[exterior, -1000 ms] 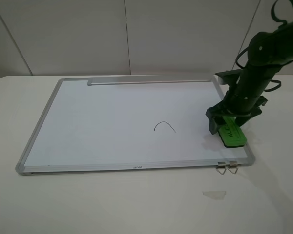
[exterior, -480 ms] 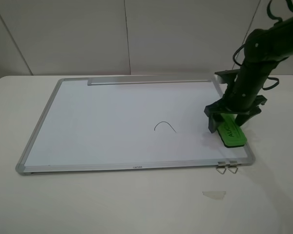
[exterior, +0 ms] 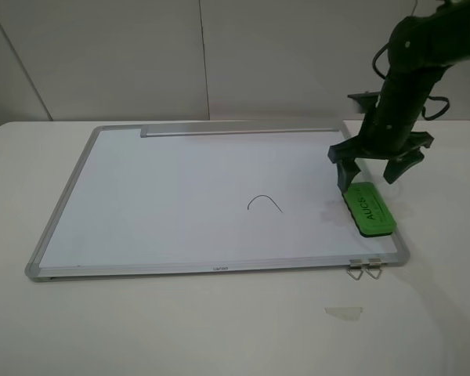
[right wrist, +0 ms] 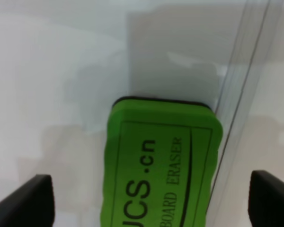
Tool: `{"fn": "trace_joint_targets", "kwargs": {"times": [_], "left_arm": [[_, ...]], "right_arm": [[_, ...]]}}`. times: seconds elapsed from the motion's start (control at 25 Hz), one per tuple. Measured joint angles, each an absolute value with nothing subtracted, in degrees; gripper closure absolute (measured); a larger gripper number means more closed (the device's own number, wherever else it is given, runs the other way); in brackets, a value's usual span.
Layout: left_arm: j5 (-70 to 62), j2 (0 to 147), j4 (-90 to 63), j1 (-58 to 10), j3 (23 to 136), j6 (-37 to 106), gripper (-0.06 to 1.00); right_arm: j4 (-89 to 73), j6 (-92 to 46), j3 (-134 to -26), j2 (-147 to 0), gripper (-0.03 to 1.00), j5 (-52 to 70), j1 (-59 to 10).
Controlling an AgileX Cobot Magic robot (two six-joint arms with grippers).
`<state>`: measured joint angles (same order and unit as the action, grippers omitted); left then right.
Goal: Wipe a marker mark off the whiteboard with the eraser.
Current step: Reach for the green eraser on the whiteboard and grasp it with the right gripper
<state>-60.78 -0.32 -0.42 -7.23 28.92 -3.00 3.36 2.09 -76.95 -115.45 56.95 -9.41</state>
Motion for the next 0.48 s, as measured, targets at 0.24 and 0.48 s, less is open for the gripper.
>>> {"fn": "trace_joint_targets", "kwargs": {"times": [0.24, 0.48], "left_arm": [[-60.8, -0.3, -0.4, -7.2, 28.9, -3.0, 0.26], [-60.8, -0.3, -0.4, -7.2, 28.9, -3.0, 0.26]], "right_arm": [[4.4, 2.7, -77.0, -117.6, 0.15, 56.9, -9.4], [4.3, 2.9, -77.0, -120.1, 0.15, 56.9, -9.4]]}}
